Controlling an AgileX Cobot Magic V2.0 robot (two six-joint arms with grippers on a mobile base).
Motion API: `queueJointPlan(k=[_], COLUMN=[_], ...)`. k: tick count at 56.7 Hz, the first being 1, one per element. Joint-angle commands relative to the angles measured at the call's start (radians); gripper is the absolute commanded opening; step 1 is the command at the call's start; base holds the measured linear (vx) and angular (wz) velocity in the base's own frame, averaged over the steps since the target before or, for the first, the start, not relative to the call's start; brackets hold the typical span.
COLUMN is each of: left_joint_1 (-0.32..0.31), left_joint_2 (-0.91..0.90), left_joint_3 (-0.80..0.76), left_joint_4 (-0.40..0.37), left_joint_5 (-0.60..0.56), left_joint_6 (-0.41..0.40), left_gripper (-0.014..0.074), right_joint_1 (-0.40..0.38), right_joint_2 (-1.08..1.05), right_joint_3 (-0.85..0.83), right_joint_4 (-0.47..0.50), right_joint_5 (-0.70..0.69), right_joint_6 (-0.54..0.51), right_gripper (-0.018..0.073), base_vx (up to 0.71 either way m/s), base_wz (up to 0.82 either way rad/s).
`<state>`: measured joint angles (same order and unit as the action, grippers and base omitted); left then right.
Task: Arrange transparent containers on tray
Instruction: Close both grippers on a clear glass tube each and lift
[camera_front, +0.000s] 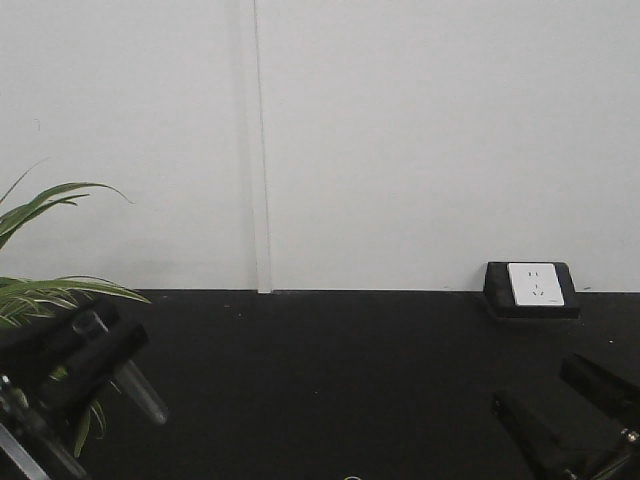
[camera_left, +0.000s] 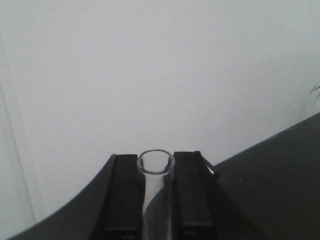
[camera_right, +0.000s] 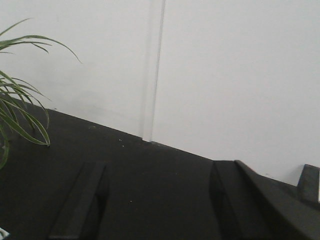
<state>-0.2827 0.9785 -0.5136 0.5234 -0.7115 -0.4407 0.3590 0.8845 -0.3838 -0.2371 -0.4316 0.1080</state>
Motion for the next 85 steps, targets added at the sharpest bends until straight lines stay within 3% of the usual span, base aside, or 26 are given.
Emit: queueJointPlan(k=[1,6,11,15,26,36,67,74,85], left_joint_1=[-0.006,-0.006,-0.006,-0.006,-0.006,-0.006,-0.006,-0.006,-0.006], left_joint_2=[-0.062,-0.096,-0.124,-0.139,-0.140,-0.140,-0.140,-0.140,-0.140], left_joint_3=[-0.114,-0.180,-0.201,-0.201,-0.201,-0.201,-0.201,-0.201,-0.201], left_joint_4=[0.013,0.060,0.079,0.079,0.077,0.076,0.077,0.077,0.077], left_joint_5=[0.108,0.251,0.346,0.397,0.433,0.431,0.428,0.428,0.428], left_joint_6=[-0.044,-0.092,-0.118,-0.117,-0.117,-0.117,-0.117,-0.117,-0.117], left_gripper=[-0.0001,-0.0001,-0.0001,-0.0001,-0.0001,-0.0001,-0.0001,-0.0001,-0.0001], right_joint_1=[0.001,0.001,0.001,0.001,0.001,0.001,0.001,0.001,0.001], right_joint_2=[0.005,0.050,0.156,0.228,0.342,0.410,0.707,0.723,0.721], right_joint_3=[-0.034,-0.034,-0.034,-0.034,-0.034,-0.034,-0.141,-0.141,-0.141], right_joint_4=[-0.082,-0.262,-0.445,-0.493,-0.511,-0.580,-0.599,-0.604,-0.606], right_joint_5=[-0.112,-0.163,-0.317,-0.421,-0.529,-0.569,-0.720,-0.738,-0.738], right_joint_6=[0.080,0.236,0.427,0.449,0.358,0.356,0.336,0.336,0.337], right_gripper=[0.0484,0.0484,0.0484,0.0484,0.0484,0.0484,0.0468,0.0390,0.0098], base_vx=[0.00,0.00,0.00,0.00,0.00,0.00,0.00,0.00,0.00], base_wz=[0.00,0.00,0.00,0.00,0.00,0.00,0.00,0.00,0.00])
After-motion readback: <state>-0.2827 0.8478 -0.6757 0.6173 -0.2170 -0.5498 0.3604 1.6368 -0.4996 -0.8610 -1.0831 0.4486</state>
